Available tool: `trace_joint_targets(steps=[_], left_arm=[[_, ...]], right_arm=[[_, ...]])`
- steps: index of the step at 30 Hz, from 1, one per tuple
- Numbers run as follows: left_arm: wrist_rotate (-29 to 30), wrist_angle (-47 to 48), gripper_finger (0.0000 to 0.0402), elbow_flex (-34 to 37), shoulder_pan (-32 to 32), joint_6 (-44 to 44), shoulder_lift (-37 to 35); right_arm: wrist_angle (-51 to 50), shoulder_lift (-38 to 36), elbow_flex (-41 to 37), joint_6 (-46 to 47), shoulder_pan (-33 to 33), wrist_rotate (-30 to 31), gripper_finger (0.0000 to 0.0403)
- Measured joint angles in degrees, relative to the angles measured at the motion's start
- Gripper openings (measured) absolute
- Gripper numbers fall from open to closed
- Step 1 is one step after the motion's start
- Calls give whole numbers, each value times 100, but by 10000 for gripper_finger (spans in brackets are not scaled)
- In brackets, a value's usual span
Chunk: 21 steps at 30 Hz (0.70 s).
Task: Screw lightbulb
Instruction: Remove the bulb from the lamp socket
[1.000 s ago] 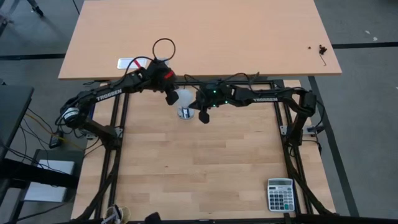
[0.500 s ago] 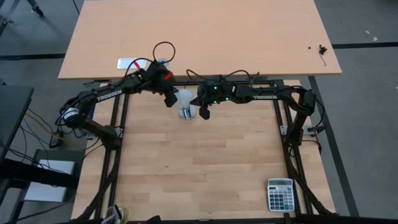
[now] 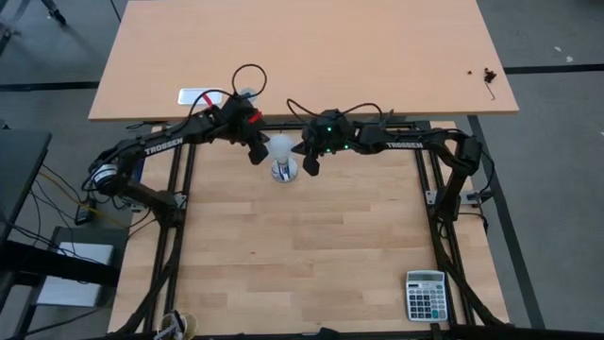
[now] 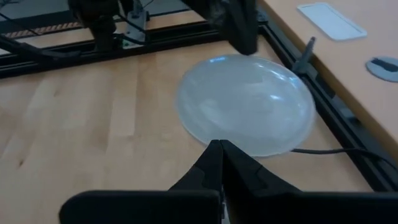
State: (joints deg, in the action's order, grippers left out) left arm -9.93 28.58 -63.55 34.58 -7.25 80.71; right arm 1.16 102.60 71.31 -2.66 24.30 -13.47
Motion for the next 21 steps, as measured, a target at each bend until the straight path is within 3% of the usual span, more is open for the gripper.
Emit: trace_joint_targets(steps=[8,21], left_arm=[[-406,46,0,0,-136,107,-105],[-142,-56,0,10,-416,140,-101]], right_arm=[[-69,41,4,41,126,736,11],[-209,-1,-9,104,276,682,12]])
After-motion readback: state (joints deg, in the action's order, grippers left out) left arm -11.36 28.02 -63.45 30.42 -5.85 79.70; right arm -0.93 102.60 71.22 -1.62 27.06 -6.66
